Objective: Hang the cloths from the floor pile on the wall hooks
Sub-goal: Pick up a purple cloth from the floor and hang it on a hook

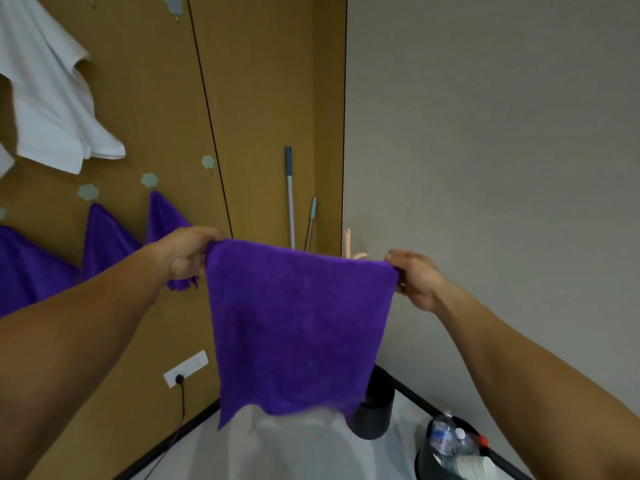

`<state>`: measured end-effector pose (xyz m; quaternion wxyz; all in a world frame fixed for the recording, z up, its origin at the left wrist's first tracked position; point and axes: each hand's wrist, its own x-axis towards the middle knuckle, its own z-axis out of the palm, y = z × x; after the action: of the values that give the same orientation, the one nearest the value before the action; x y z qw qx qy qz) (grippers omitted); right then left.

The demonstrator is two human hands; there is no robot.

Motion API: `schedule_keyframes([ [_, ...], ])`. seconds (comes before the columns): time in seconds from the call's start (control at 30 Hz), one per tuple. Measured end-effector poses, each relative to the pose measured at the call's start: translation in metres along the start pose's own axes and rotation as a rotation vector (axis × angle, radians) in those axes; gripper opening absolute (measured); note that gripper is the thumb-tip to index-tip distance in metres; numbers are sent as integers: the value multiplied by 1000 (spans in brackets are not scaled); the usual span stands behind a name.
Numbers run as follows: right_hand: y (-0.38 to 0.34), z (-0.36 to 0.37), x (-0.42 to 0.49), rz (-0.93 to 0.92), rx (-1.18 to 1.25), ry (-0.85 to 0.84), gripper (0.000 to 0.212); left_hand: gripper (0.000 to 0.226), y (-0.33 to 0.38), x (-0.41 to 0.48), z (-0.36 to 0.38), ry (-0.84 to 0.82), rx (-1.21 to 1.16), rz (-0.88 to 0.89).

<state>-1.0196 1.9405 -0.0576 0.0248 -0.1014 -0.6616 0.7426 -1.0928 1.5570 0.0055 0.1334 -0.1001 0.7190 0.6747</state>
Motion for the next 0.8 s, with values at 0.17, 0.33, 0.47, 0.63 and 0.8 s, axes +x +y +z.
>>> schedule_keyframes([
  [0.17, 4, 2, -3, -20, 261, -110, 47, 11, -5, 7, -5, 100, -49, 78],
  [0.33, 1, 19, 2, 5, 39, -63, 35, 26, -2, 11, -10, 183, 8, 145],
  [0.47, -9, 24, 11, -53, 17, 115, 23, 34, 1, 19, -18, 333, 120, 239],
  [0.63, -10, 33, 14, -68, -86, 187, 20, 32, -3, 26, -18, 394, 192, 225],
  [0.8, -29, 46, 17, -205, -79, 178, 22, 29, -5, 27, -23, 418, 388, 234],
])
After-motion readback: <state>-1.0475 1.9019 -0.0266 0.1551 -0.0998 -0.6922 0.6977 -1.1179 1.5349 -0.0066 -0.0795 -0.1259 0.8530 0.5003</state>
